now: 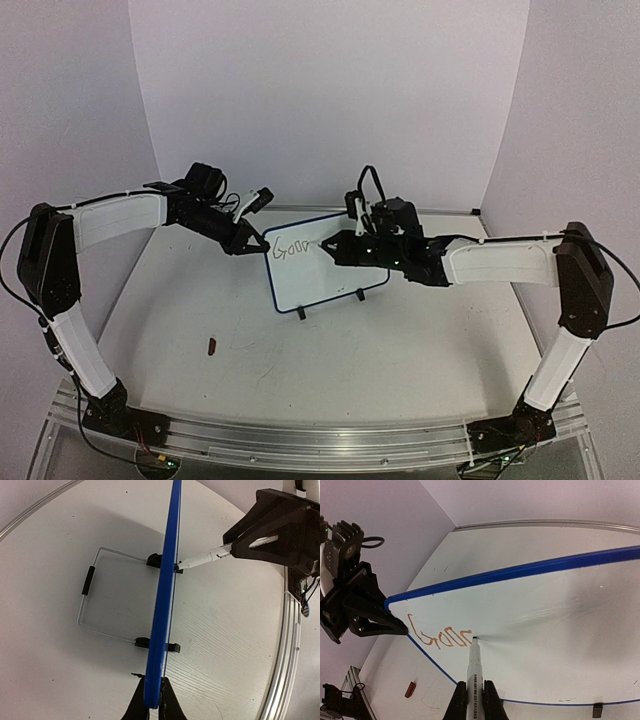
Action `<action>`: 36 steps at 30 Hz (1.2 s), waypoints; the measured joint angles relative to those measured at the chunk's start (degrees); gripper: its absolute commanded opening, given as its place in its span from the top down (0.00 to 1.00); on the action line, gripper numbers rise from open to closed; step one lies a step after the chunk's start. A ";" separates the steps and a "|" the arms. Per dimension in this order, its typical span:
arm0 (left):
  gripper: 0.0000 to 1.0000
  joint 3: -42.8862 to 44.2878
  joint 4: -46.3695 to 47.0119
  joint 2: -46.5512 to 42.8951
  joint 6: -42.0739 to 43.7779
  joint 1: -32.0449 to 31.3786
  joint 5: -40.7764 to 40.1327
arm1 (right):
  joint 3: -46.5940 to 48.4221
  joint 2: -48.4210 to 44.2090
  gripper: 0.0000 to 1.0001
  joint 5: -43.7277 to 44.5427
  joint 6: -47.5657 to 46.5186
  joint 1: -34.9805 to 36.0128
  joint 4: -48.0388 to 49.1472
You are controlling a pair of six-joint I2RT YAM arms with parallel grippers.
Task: Write a sentence on the whiteboard
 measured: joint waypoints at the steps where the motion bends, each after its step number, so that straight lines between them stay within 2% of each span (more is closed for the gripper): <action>1: 1.00 0.00 0.00 0.00 0.00 0.00 -0.02 | 0.27 -0.15 1.00 0.23 -0.10 0.00 0.00; 20: 1.00 0.00 -0.02 0.00 0.00 -0.02 -0.02 | 1.62 -0.89 1.00 1.65 -0.83 -0.02 0.25; 36: 1.00 0.00 -0.07 0.00 0.02 -0.04 -0.02 | -2.10 -0.89 1.00 1.22 0.72 -0.04 2.20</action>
